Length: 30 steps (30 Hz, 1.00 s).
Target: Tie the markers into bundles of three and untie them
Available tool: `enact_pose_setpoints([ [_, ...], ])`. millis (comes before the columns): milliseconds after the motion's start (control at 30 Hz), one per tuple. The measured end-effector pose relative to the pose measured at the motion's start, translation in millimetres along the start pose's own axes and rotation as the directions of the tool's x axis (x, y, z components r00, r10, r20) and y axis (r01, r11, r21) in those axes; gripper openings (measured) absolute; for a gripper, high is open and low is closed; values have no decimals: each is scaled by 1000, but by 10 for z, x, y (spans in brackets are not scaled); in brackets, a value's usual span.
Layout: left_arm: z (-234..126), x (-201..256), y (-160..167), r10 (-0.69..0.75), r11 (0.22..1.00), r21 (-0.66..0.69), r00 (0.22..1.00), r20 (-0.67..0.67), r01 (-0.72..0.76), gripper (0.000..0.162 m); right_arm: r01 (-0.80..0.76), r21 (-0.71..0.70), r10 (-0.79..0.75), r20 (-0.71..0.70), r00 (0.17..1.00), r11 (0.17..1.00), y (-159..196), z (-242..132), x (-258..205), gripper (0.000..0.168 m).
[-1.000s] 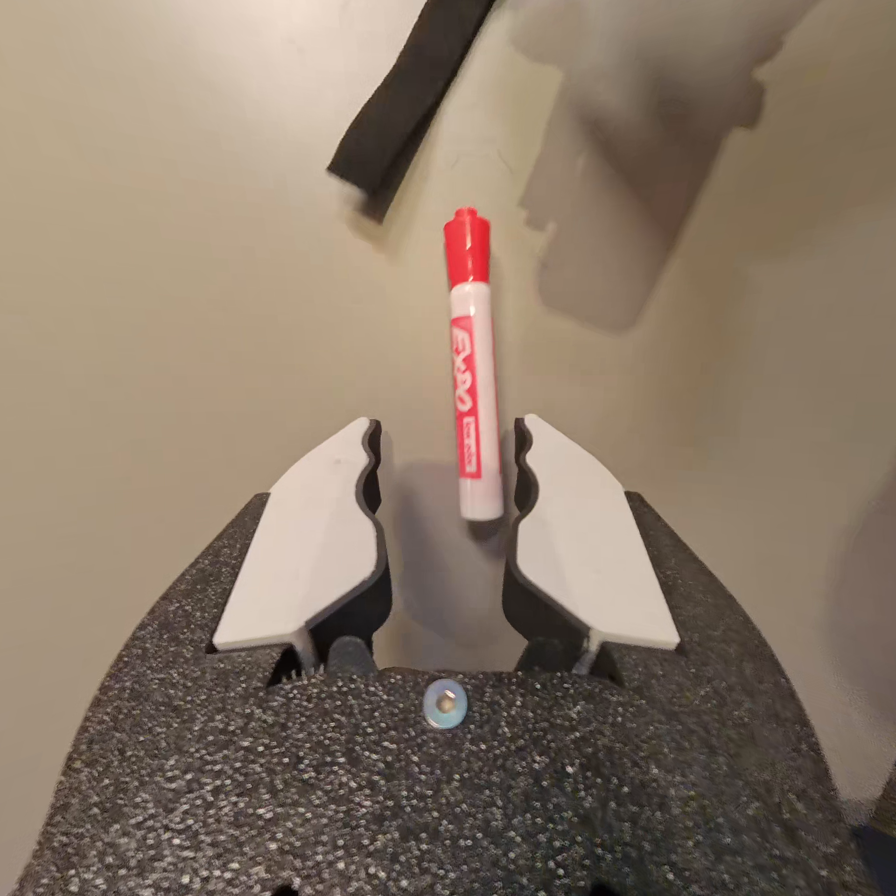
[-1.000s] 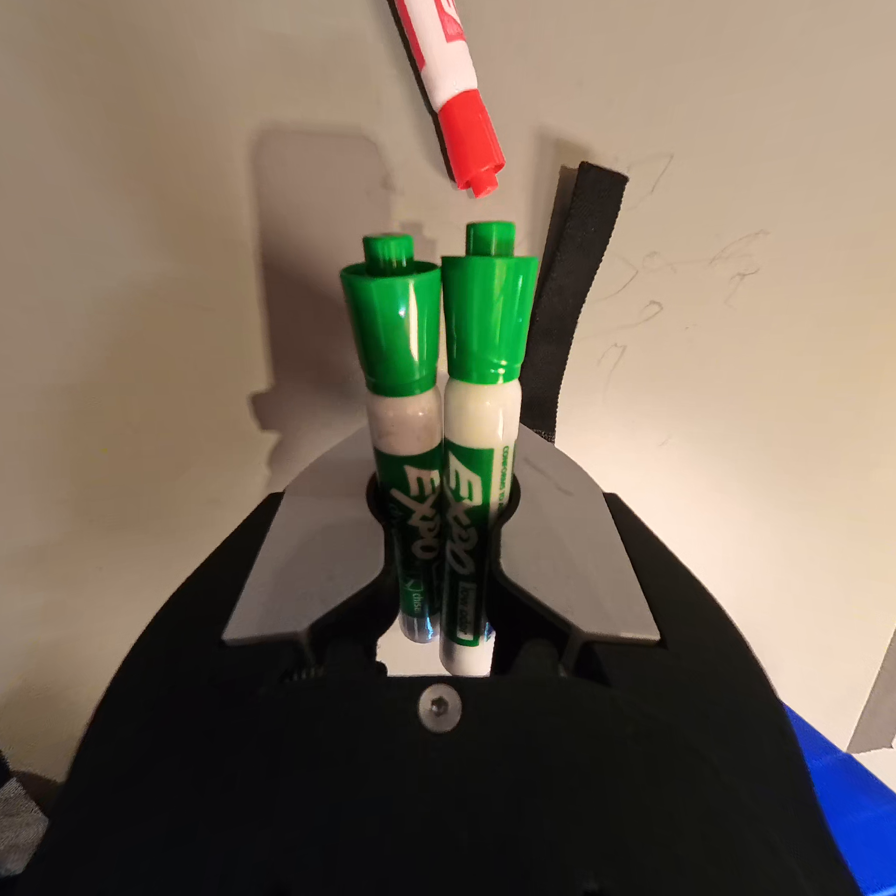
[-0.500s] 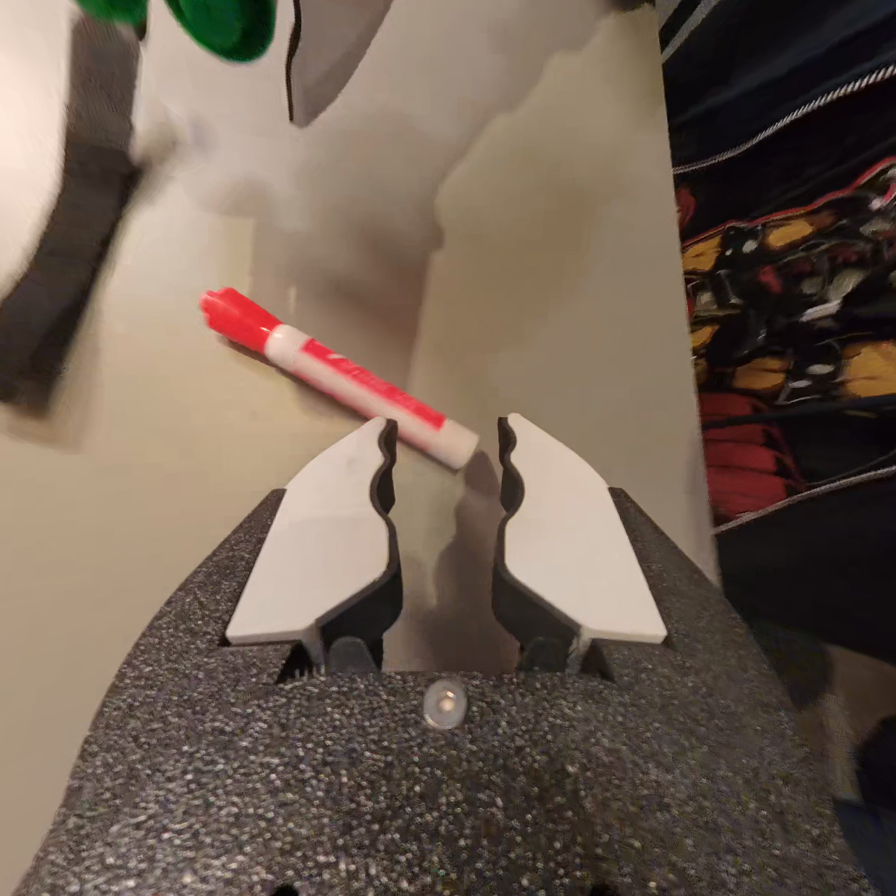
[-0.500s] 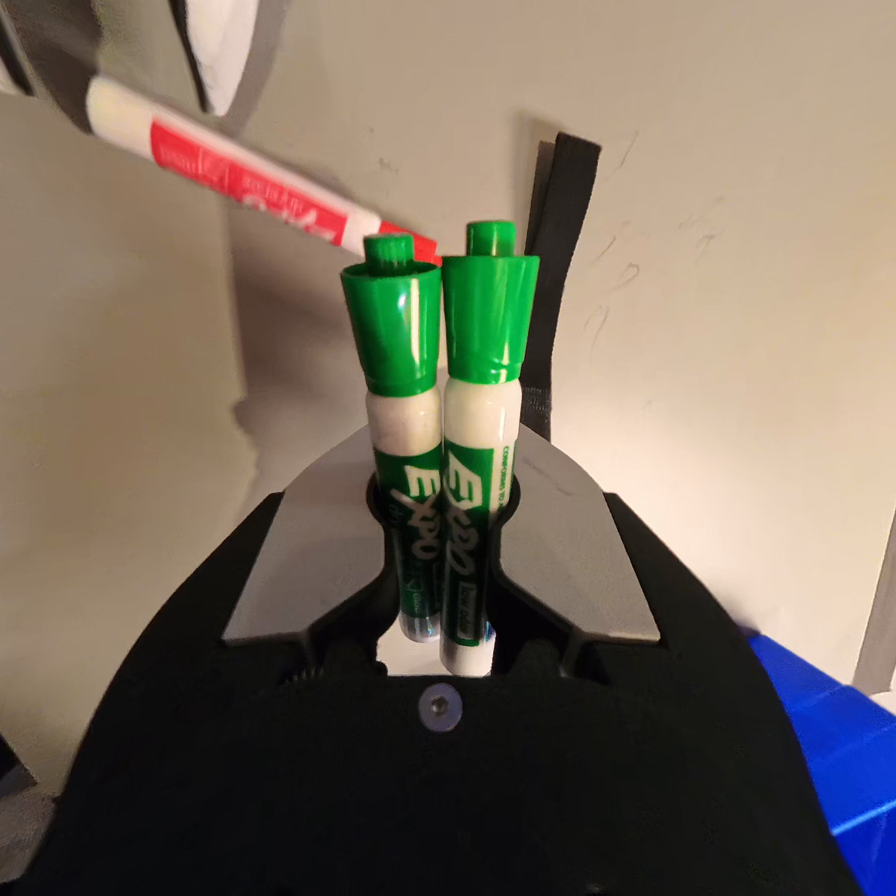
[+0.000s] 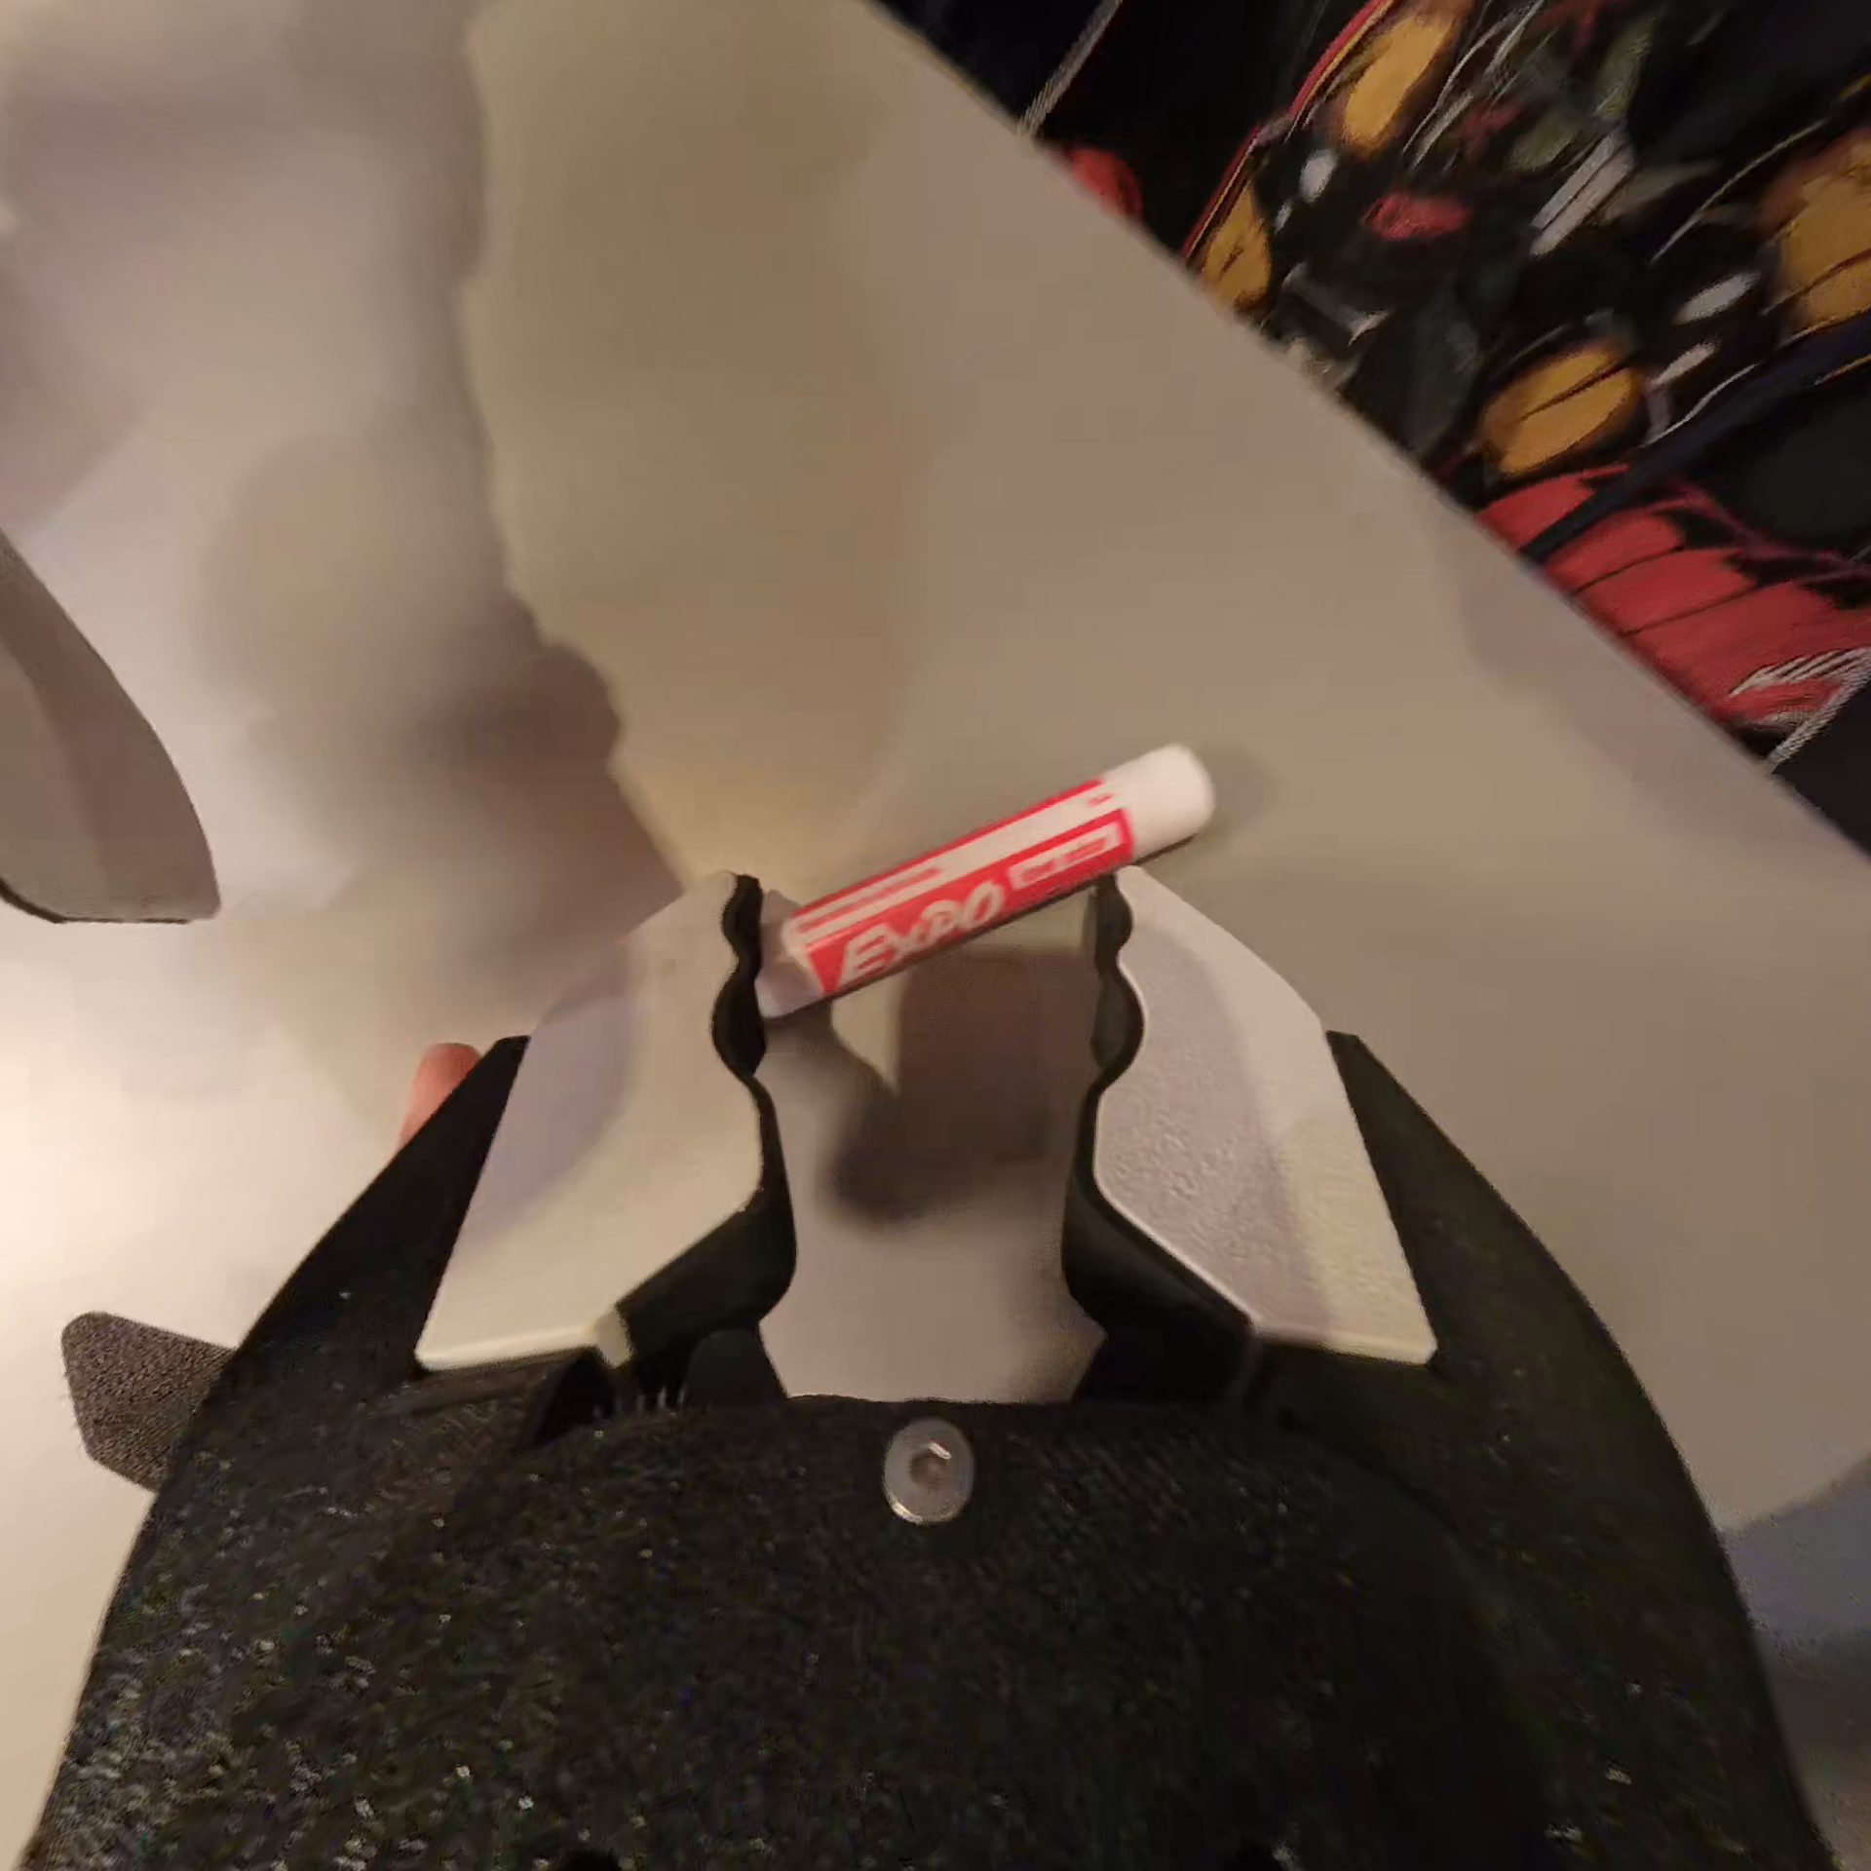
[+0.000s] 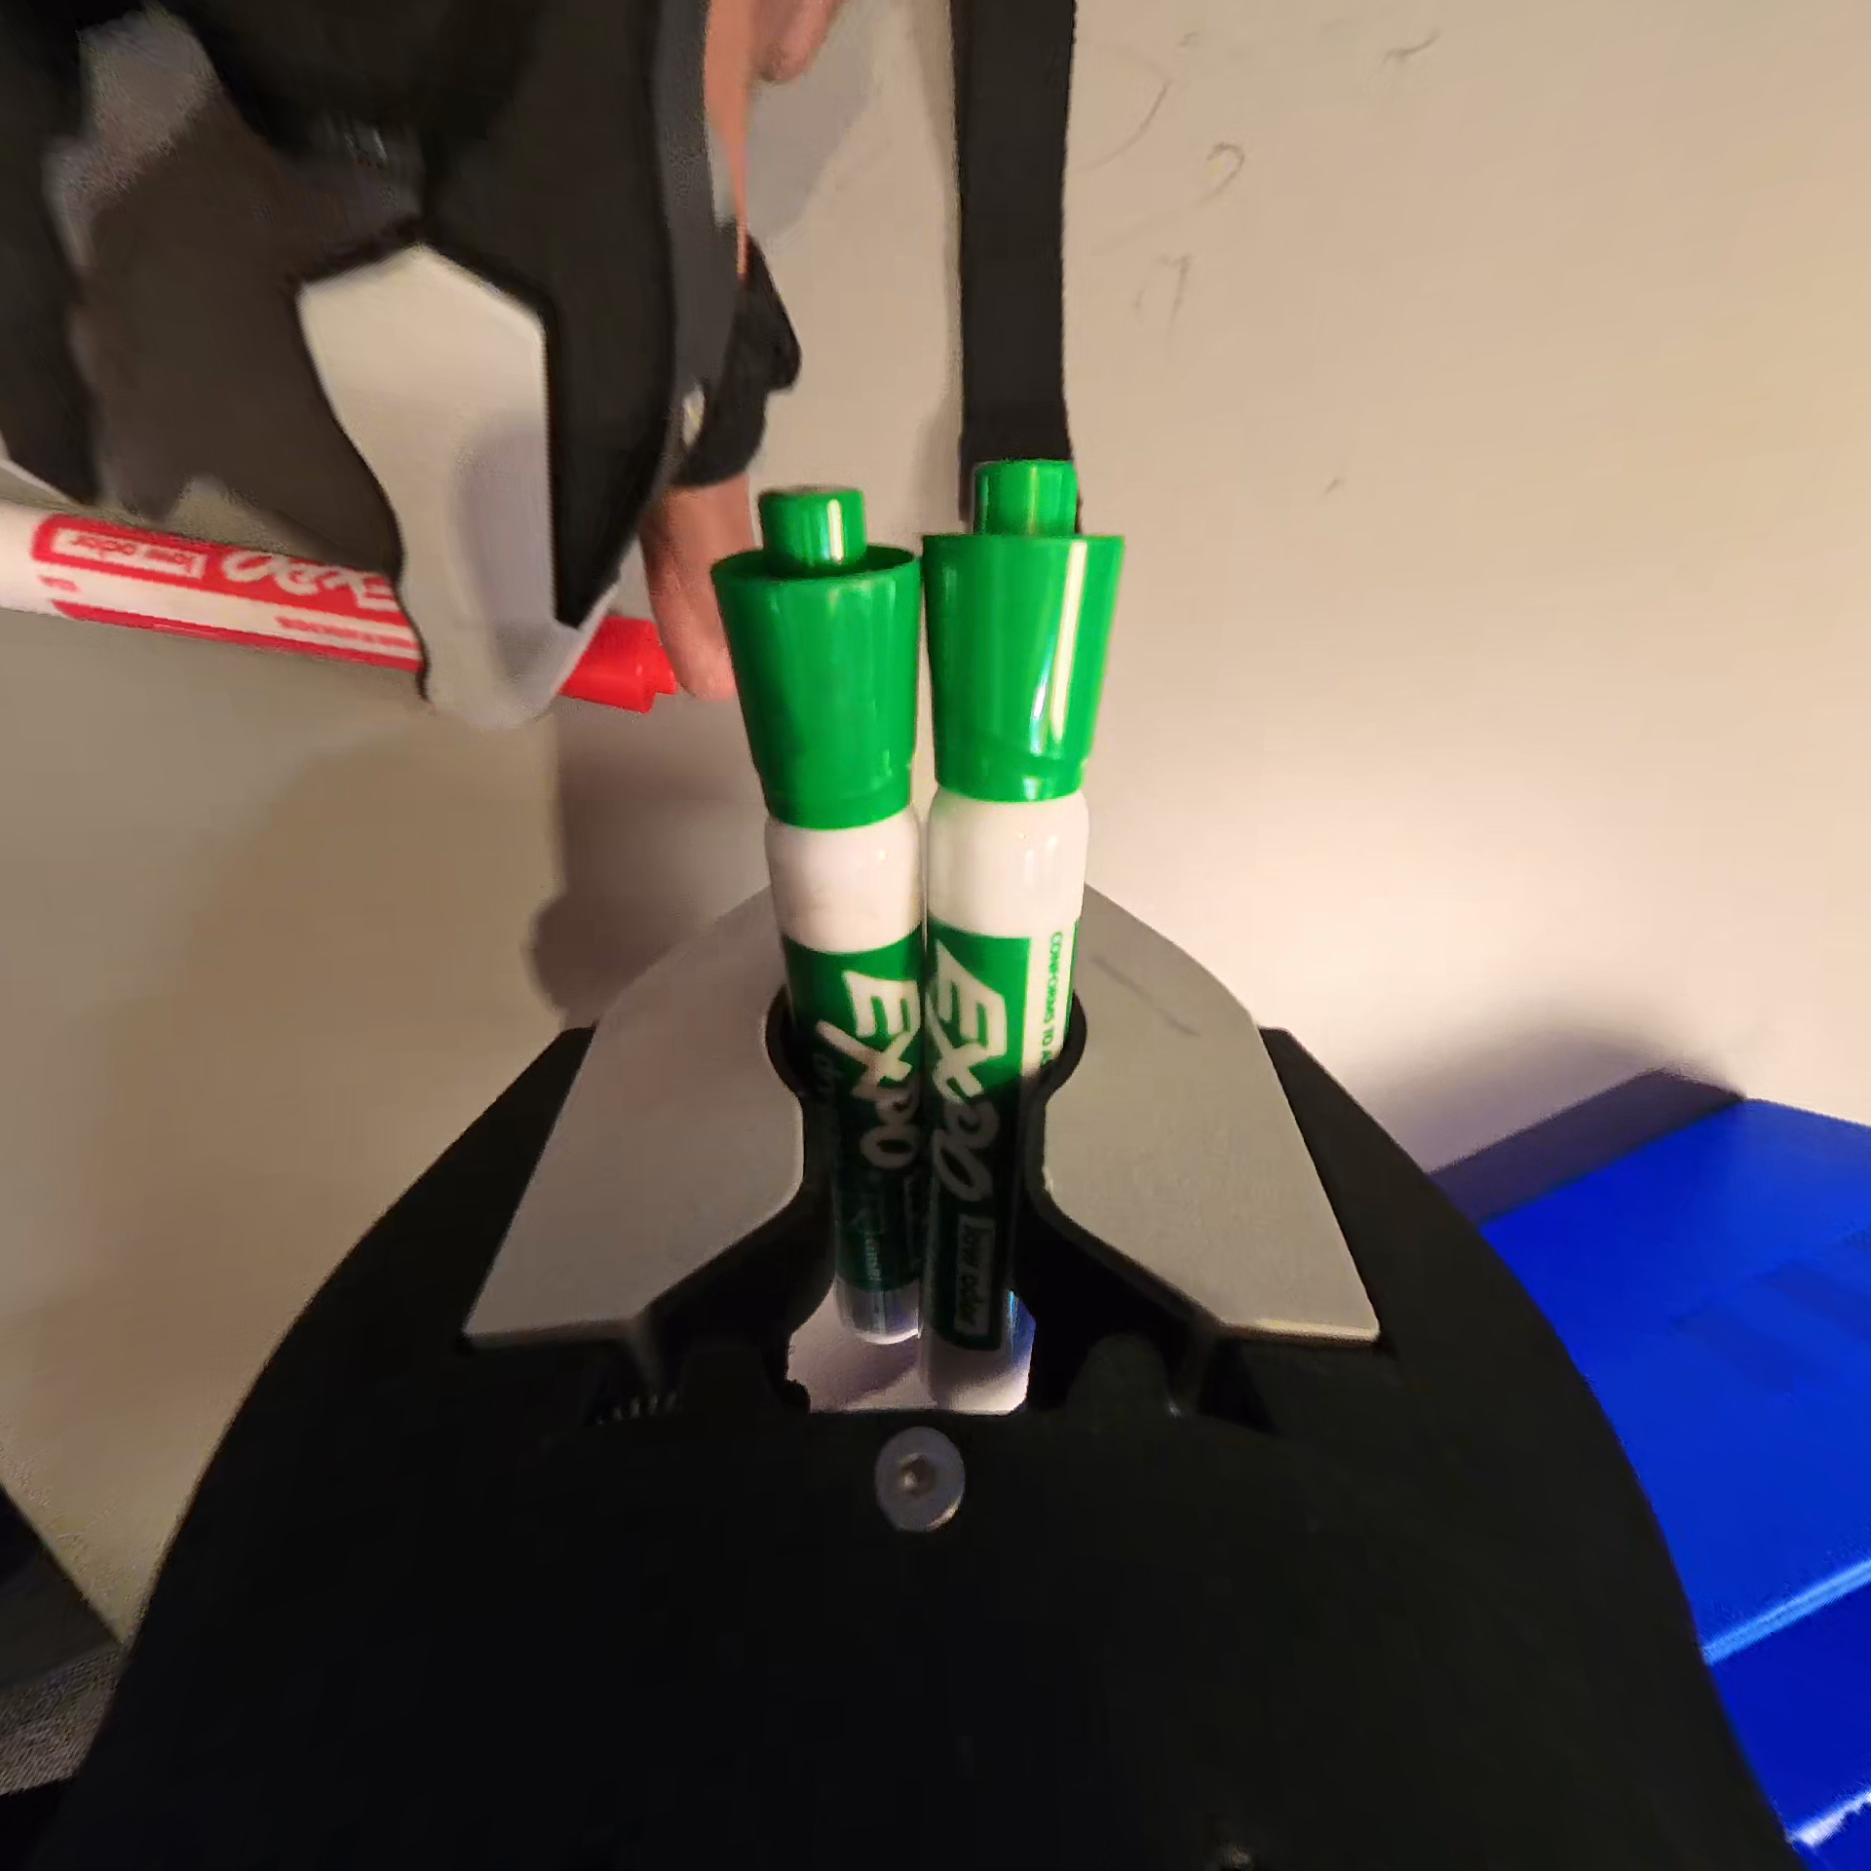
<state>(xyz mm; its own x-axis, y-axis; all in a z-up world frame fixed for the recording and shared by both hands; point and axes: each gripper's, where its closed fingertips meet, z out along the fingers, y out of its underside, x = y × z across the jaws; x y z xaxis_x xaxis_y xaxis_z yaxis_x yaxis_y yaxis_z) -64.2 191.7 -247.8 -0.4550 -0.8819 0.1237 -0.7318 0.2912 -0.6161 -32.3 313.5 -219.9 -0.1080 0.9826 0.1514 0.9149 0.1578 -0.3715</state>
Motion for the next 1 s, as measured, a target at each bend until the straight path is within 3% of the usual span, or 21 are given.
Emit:
enact_pose_setpoints([
  [100,14,-128,86,-32,999,-29,998,52,33,45,-4,9,4,-4,1000,1000,11,-5,43,41],
  [233,-95,-190,189,-169,986,21,965,201,168,37,3,21,-3,12,1000,1000,-1,27,37,41],
  [433,-262,-48,408,-410,911,134,829,380,390,35,89,-71,-81,108,991,994,-32,193,-105,41],
  [567,-370,137,509,-497,867,214,777,386,449,39,135,-86,-119,164,979,987,-211,265,-181,40],
  [667,-508,218,561,-489,871,287,770,411,400,43,169,-93,-146,213,966,981,-325,314,-261,40],
  [800,-597,243,660,-351,932,251,830,434,263,54,192,-110,-162,235,958,975,-448,351,-263,40],
  [1000,-415,361,746,-264,962,156,919,295,226,57,185,-71,-163,240,957,980,-630,352,-265,40],
])
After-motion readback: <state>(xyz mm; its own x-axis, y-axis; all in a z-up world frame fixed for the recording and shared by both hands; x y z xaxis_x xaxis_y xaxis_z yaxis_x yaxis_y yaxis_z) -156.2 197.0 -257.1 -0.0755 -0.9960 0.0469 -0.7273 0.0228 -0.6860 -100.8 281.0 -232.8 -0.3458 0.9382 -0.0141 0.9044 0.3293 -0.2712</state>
